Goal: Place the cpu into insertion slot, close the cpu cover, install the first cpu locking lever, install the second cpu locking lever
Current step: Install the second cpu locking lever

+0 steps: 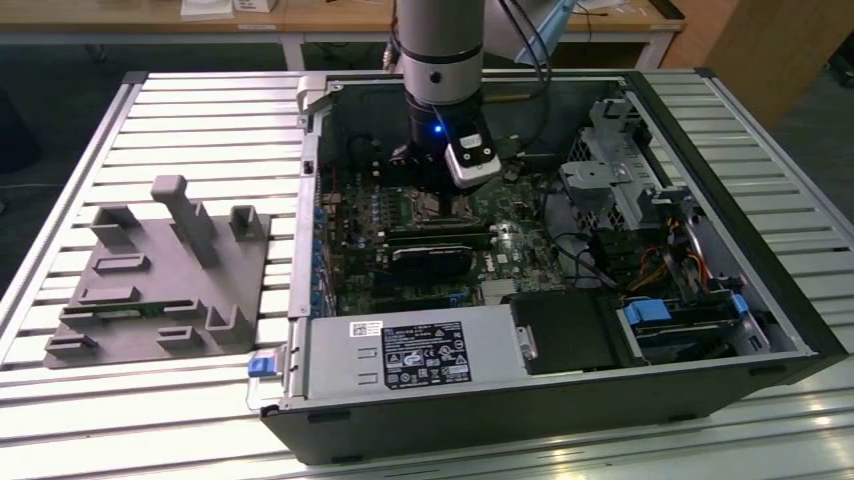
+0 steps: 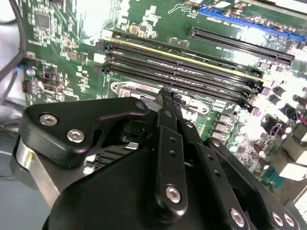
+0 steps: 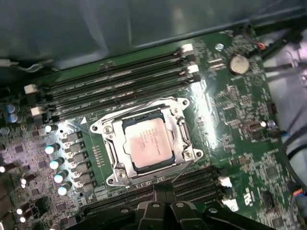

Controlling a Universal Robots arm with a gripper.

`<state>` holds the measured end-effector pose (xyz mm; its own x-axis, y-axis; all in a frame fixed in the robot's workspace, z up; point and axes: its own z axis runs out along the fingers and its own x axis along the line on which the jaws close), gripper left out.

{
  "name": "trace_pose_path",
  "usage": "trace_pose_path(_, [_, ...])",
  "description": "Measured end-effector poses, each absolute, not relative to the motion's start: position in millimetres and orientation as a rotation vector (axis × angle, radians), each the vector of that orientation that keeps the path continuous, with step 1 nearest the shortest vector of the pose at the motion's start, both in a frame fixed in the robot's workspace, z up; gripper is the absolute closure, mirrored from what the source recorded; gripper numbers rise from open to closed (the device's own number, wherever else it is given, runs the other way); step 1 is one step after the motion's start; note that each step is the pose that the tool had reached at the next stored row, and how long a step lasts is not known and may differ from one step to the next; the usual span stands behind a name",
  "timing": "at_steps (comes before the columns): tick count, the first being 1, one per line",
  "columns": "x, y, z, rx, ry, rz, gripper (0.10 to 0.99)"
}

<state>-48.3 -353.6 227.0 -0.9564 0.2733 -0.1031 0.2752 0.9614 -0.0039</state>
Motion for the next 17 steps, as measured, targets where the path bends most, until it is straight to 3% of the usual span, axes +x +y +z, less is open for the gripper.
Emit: trace_pose_path(17, [-63, -360, 212, 0.228, 3.032, 0.004, 0.98])
